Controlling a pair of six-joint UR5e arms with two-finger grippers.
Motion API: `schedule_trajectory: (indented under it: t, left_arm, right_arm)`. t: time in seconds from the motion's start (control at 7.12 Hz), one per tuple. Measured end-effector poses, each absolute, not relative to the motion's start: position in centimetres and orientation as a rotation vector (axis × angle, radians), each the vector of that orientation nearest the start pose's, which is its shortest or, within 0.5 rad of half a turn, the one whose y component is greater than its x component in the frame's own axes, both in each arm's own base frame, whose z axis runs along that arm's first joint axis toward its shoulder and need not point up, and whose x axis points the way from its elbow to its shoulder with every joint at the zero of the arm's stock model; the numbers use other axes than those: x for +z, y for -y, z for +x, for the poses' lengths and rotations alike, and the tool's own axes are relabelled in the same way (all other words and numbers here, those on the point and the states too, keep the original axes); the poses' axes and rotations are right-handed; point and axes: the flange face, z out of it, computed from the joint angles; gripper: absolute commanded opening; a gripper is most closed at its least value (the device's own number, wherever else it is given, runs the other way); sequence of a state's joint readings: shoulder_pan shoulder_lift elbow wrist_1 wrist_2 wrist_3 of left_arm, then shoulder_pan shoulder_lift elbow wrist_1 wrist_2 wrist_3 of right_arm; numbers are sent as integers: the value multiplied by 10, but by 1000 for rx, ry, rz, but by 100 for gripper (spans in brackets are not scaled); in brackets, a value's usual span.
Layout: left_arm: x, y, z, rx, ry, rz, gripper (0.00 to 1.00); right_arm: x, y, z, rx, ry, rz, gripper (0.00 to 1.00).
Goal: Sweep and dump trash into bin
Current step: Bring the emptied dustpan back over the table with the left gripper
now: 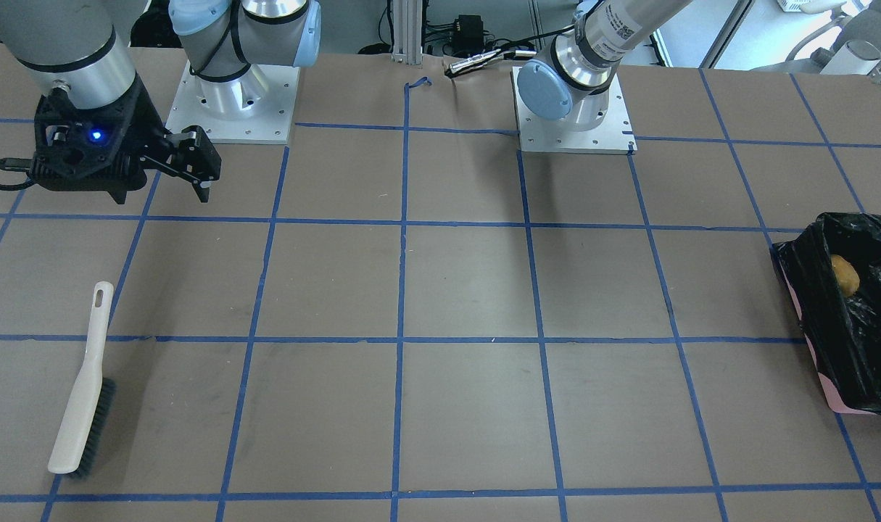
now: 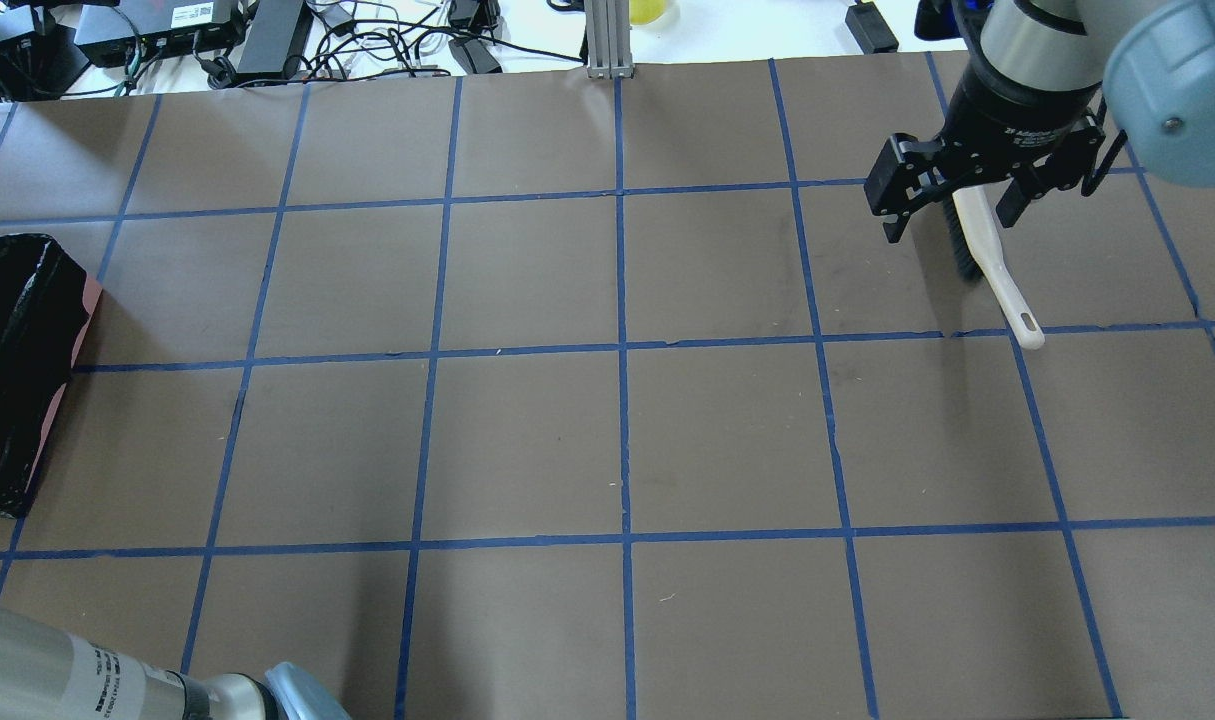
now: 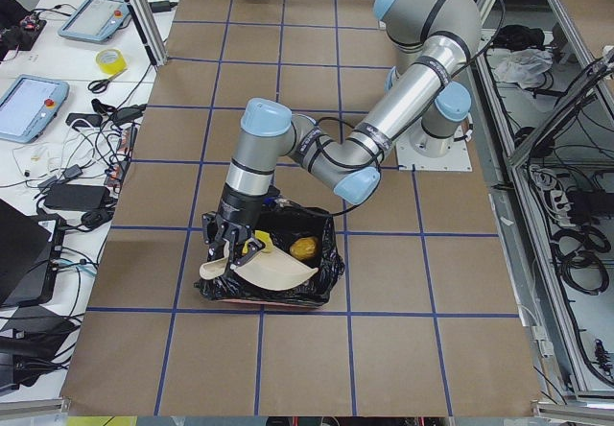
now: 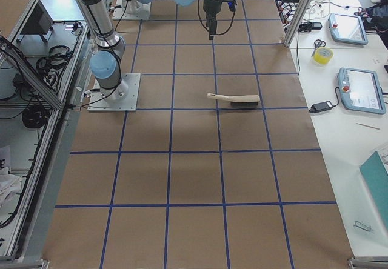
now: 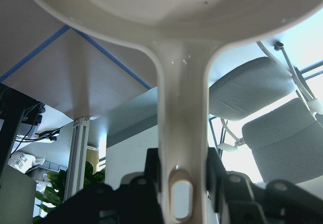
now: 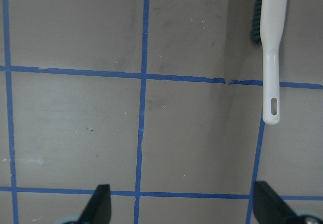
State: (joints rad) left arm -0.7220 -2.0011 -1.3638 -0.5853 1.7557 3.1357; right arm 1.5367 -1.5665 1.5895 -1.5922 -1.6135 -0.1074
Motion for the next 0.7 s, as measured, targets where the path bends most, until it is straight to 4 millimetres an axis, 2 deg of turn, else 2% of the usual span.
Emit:
schedule_trajectory:
  t: [0.42, 0.7]
  left_arm:
    - [444, 529, 418, 702, -973, 2138, 17]
    - [445, 524, 412, 720, -948, 2131, 13]
  right_arm:
    - [489, 482, 120, 17, -3177, -118, 100]
    - [489, 478, 122, 30, -3159, -126, 100]
